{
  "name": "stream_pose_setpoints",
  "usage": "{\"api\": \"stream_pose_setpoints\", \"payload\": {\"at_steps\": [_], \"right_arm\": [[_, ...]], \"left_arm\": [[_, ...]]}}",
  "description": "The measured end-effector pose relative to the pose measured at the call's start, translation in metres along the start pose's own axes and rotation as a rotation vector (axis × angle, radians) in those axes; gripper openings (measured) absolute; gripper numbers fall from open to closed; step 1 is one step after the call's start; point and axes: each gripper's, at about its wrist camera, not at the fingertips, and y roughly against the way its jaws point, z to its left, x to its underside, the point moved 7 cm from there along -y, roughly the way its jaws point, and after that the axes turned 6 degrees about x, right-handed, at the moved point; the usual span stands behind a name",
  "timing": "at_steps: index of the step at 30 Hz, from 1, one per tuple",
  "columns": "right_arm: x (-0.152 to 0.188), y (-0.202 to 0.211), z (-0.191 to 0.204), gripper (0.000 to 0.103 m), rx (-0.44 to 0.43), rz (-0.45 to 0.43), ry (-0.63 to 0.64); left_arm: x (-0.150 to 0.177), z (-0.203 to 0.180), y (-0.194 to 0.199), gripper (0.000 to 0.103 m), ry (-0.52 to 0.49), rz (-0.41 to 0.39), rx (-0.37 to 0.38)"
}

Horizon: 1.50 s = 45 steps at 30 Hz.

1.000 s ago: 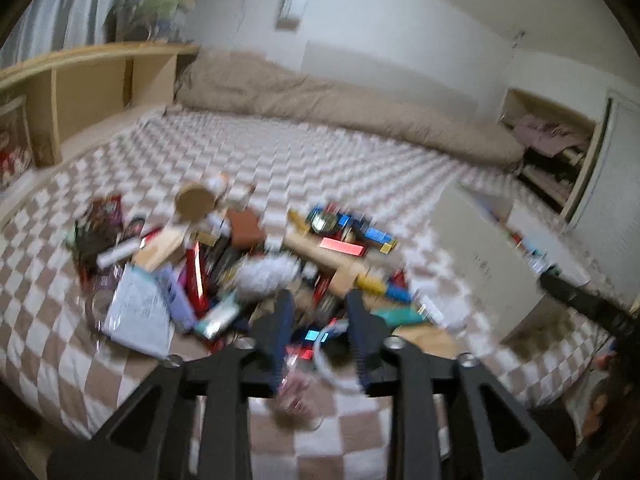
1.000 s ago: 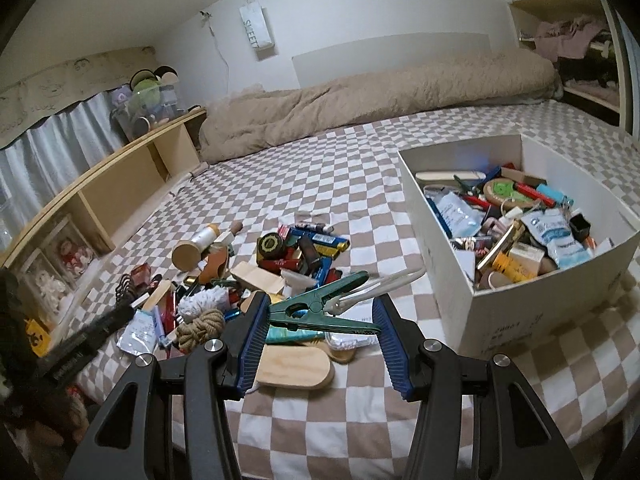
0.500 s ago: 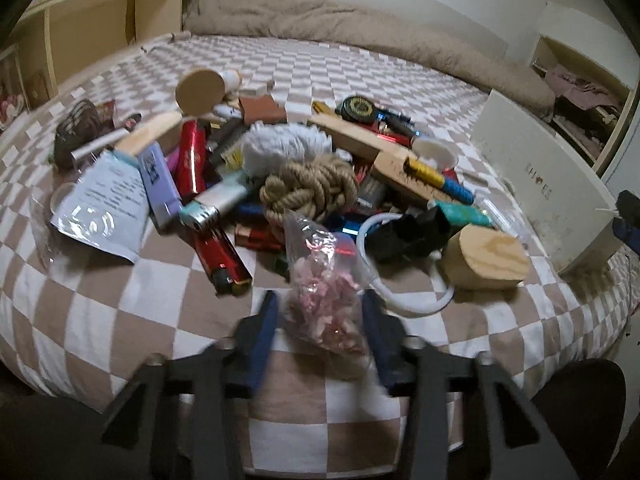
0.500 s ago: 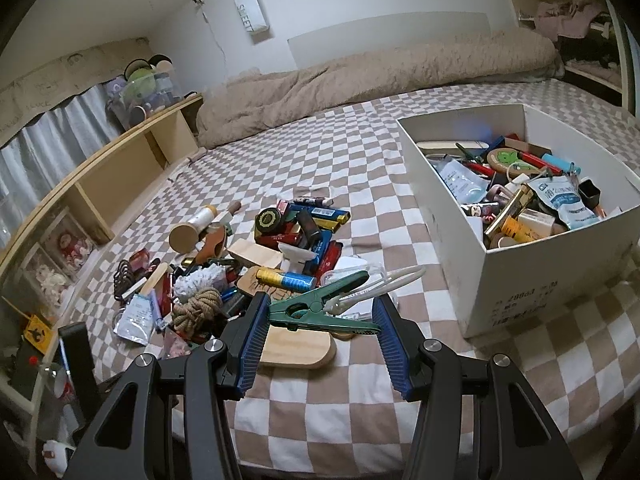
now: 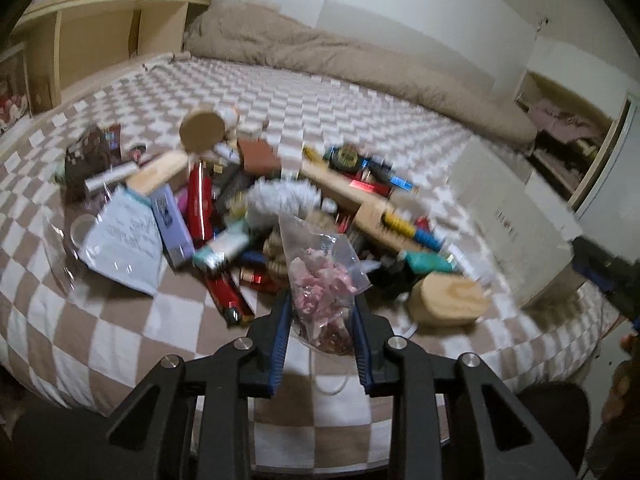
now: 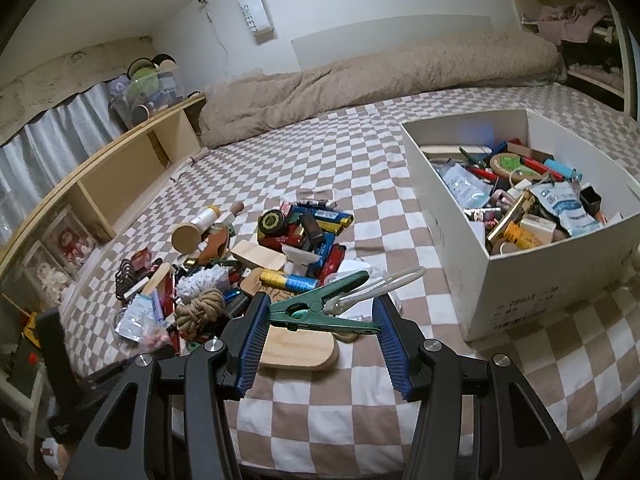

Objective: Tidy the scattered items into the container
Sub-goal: 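Lift the pink-item bag with the left tool while the right carries the clothespin, then carry the bag and clothespin over the white shoebox with both tools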

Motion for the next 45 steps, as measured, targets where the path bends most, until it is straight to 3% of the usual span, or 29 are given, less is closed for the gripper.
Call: {"api": "stream_pose_setpoints", "payload": {"at_steps": [15, 21, 34, 45], "right_arm": [[-0.042, 0.033, 0.006, 0.054, -0.063, -0.097, 0.016], [-0.062, 0.046, -0.007, 0.054, -0.025, -0.149, 0.036], [-0.113, 0.076, -0.070, 0.054, 0.064, -0.257, -0.013], [-0.130, 0.071, -0.154, 0.054, 0.137, -0.207, -0.090]], "left_arm": [[-0.076, -0.076, 0.050, 0.029, -0.111, -0.172, 0.162], [-0.096, -0.110, 0.050, 0.029, -0.161, -0.204, 0.219], [-0.124, -0.195, 0.025, 0.029, -0.254, -0.210, 0.350], [-0.122, -0.249, -0.016, 0.029, -0.310, -0.148, 0.426]]}}
